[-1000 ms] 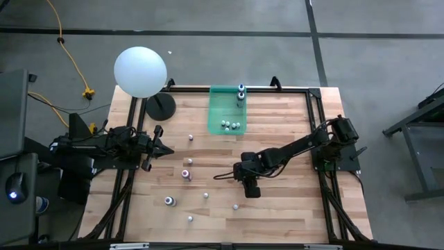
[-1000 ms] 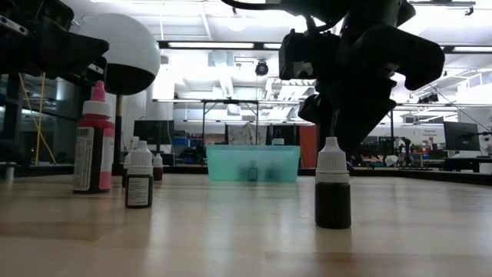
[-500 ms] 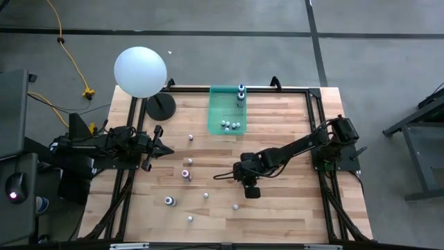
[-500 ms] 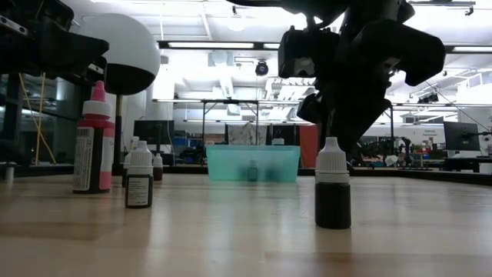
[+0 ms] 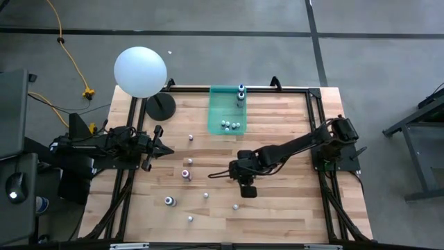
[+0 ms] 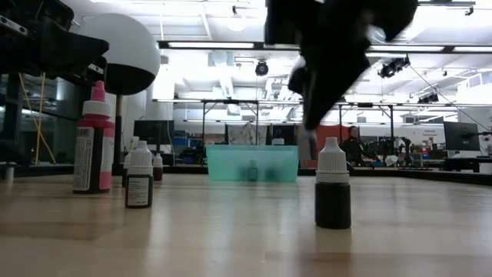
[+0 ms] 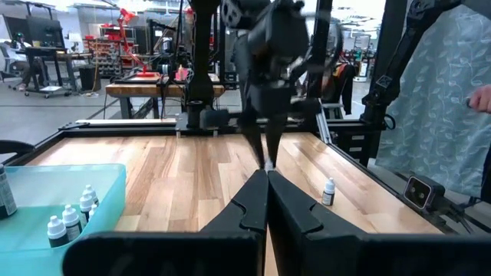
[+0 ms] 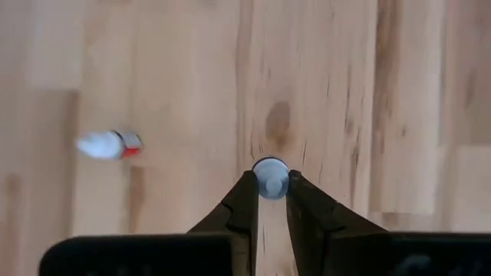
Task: Pick & Place food coloring
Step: Put the small purple food coloring bottle into the light blue bin
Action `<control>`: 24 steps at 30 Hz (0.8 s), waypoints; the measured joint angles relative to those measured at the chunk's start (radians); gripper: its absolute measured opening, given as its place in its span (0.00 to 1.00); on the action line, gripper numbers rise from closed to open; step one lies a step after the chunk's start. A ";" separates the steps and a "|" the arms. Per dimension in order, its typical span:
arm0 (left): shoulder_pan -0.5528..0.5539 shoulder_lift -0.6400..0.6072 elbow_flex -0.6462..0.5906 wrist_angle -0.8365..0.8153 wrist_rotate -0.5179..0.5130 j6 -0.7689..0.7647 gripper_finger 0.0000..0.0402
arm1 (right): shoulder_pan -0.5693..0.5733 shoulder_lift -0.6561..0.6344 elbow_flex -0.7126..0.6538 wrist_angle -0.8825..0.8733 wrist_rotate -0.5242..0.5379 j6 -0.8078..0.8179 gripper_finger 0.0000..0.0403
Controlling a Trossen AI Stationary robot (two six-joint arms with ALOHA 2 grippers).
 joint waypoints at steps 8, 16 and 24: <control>0.000 0.000 0.000 0.000 0.000 0.000 0.00 | -0.016 0.000 0.246 -0.201 0.007 -0.067 0.10; 0.000 0.000 0.000 0.000 0.000 0.000 0.00 | -0.043 0.000 0.433 -0.358 -0.004 -0.269 0.10; 0.000 0.000 0.000 0.000 0.000 0.000 0.00 | -0.128 0.000 0.512 -0.384 -0.006 -0.377 0.10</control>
